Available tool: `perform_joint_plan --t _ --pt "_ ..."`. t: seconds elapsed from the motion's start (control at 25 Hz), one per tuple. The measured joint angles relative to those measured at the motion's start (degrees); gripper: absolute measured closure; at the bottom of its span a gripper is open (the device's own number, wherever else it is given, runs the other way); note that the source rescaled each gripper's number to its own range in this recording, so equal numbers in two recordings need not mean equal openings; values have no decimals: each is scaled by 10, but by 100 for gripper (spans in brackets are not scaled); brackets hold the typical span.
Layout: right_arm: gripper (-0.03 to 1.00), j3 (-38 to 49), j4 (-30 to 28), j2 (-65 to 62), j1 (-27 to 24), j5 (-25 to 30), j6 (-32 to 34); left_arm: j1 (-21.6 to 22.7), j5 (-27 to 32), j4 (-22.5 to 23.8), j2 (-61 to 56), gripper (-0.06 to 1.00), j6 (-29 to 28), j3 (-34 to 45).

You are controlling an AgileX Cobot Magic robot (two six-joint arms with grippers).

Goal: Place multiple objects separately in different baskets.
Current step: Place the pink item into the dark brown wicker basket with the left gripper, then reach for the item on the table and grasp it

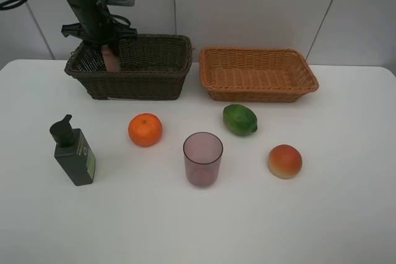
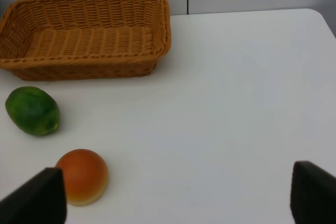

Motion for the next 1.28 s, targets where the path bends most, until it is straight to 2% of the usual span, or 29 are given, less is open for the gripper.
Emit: perform_joint_plan --t 0.52,0.6,0.72,0.8,1.08,1.28 --pt "18 0 0 0 0 0 0 5 -8 -8 12 53 0 -1" --pt "18 0 0 0 0 0 0 5 -8 -10 12 44 0 -1" --pt "18 0 0 0 0 0 0 5 -1 -13 12 15 0 -1" --pt "18 0 0 0 0 0 0 5 9 -13 10 4 0 -1" --pt "18 0 0 0 0 0 1 4 57 -35 -33 -1 21 -1" --pt "18 0 0 0 0 0 1 -14 125 -50 -81 -1 32 -1"
